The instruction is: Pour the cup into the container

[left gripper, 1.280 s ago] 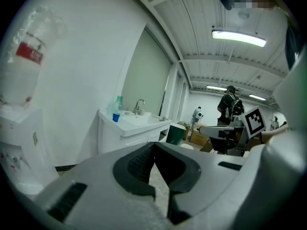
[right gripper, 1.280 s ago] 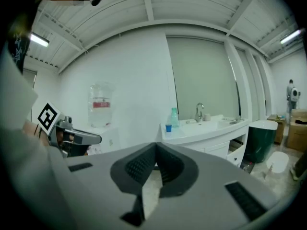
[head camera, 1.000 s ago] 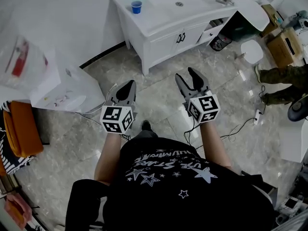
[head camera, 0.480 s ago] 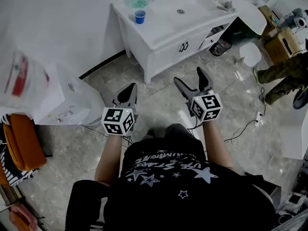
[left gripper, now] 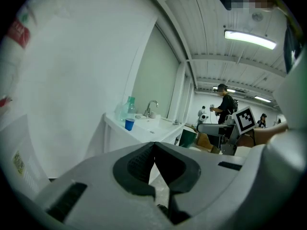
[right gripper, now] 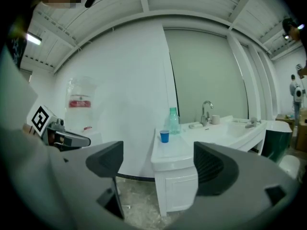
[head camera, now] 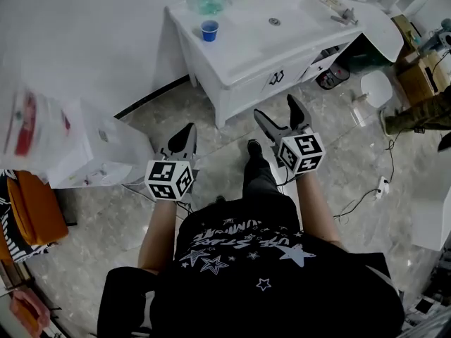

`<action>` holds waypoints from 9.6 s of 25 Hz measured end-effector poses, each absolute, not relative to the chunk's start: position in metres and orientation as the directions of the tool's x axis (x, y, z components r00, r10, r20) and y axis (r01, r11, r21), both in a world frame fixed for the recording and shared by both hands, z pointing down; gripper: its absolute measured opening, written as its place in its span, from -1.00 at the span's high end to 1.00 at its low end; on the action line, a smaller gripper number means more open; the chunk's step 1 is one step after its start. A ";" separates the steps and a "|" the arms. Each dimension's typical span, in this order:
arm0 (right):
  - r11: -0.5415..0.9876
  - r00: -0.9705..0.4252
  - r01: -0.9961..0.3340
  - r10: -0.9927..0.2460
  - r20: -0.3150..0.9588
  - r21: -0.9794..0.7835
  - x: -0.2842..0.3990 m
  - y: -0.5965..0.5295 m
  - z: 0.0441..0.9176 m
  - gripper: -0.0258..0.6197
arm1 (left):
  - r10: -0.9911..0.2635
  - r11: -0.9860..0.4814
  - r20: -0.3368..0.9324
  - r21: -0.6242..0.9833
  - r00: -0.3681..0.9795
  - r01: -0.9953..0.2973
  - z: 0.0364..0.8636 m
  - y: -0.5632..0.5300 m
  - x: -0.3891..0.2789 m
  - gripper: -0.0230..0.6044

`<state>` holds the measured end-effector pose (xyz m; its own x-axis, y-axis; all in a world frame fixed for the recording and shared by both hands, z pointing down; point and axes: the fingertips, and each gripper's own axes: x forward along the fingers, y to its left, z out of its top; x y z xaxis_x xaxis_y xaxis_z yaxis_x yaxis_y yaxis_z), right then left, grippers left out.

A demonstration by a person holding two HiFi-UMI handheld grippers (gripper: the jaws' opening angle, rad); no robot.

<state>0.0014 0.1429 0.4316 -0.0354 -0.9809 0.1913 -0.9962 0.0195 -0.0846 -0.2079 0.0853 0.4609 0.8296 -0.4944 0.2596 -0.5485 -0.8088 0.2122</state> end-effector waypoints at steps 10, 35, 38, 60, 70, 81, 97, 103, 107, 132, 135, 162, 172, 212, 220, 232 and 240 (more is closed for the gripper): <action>0.222 -0.238 -0.970 -0.950 0.202 -0.102 0.067 0.017 0.437 -0.46 | -0.625 -0.701 0.297 0.194 0.722 -0.686 0.460 0.006 -0.147 0.90; 0.675 -0.643 -0.737 -0.683 0.346 -0.037 0.099 -0.156 0.486 -0.33 | -0.858 -0.372 0.330 0.129 0.393 -0.919 0.456 -0.089 -0.095 0.90; 0.694 -0.655 -0.719 -0.660 0.368 -0.034 0.093 -0.163 0.494 -0.32 | -0.860 -0.365 0.332 0.130 0.387 -0.922 0.458 -0.096 -0.097 0.90; 0.753 -0.668 -0.657 -0.563 0.486 -0.031 0.031 -0.248 0.560 -0.30 | -0.799 -0.448 0.366 0.164 0.476 -0.879 0.481 -0.214 -0.108 0.90; 0.783 -0.683 -0.621 -0.526 0.507 -0.023 0.010 -0.262 0.574 -0.28 | -0.779 -0.464 0.379 0.187 0.499 -0.866 0.490 -0.242 -0.107 0.90; 0.805 -0.729 -0.593 -0.530 0.434 -0.012 0.001 -0.268 0.566 -0.05 | -0.769 -0.459 0.404 0.189 0.494 -0.868 0.498 -0.244 -0.108 0.90; 0.762 -0.691 -0.648 -0.601 0.402 0.024 0.032 -0.268 0.518 0.03 | -0.772 -0.496 0.366 0.167 0.520 -0.852 0.479 -0.257 -0.102 0.90; 0.708 -0.658 -0.706 -0.636 0.402 -0.035 0.070 -0.283 0.476 0.03 | -0.783 -0.520 0.308 0.153 0.540 -0.841 0.447 -0.285 -0.093 0.90; 0.663 -0.632 -0.746 -0.672 0.386 -0.068 0.100 -0.298 0.440 0.03 | -0.778 -0.551 0.273 0.136 0.566 -0.823 0.426 -0.308 -0.081 0.90; 0.620 -0.469 -0.772 -0.704 0.533 0.140 0.172 -0.392 0.352 0.03 | -0.676 -0.698 0.212 0.123 0.706 -0.706 0.365 -0.400 -0.018 0.90; 0.627 -0.427 -0.752 -0.700 0.572 0.205 0.176 -0.399 0.354 0.03 | -0.666 -0.708 0.207 0.128 0.717 -0.695 0.365 -0.405 -0.012 0.90; 0.692 -0.184 -0.486 -0.679 0.711 0.534 0.174 -0.428 0.355 0.04 | -0.648 -0.709 0.212 0.180 0.731 -0.682 0.383 -0.405 -0.001 0.90; 0.689 -0.131 -0.407 -0.694 0.708 0.600 0.172 -0.433 0.350 0.03 | -0.650 -0.708 0.209 0.184 0.731 -0.682 0.383 -0.405 -0.002 0.90; 0.670 -0.104 -0.364 -0.719 0.687 0.647 0.170 -0.437 0.340 0.05 | -0.669 -0.695 0.188 0.183 0.719 -0.695 0.375 -0.400 -0.009 0.90; 0.656 -0.205 -0.518 -0.719 0.664 0.550 0.168 -0.427 0.338 0.05 | -0.691 -0.675 0.187 0.181 0.699 -0.716 0.376 -0.388 -0.018 0.90; 0.611 -0.395 -0.688 -0.768 0.505 0.392 0.166 -0.381 0.327 0.05 | -0.734 -0.626 0.190 0.182 0.652 -0.758 0.381 -0.343 -0.026 0.90; 0.650 -0.524 -0.707 -0.746 0.410 0.279 0.148 -0.333 0.345 0.05 | -0.752 -0.599 0.199 0.193 0.628 -0.777 0.394 -0.305 -0.029 0.90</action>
<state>0.1478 -0.3333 0.3447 -0.5241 -0.7463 0.4102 -0.7069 0.6499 0.2791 -0.0288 -0.3054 0.3942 0.6284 -0.7519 0.1994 -0.7774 -0.5986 0.1931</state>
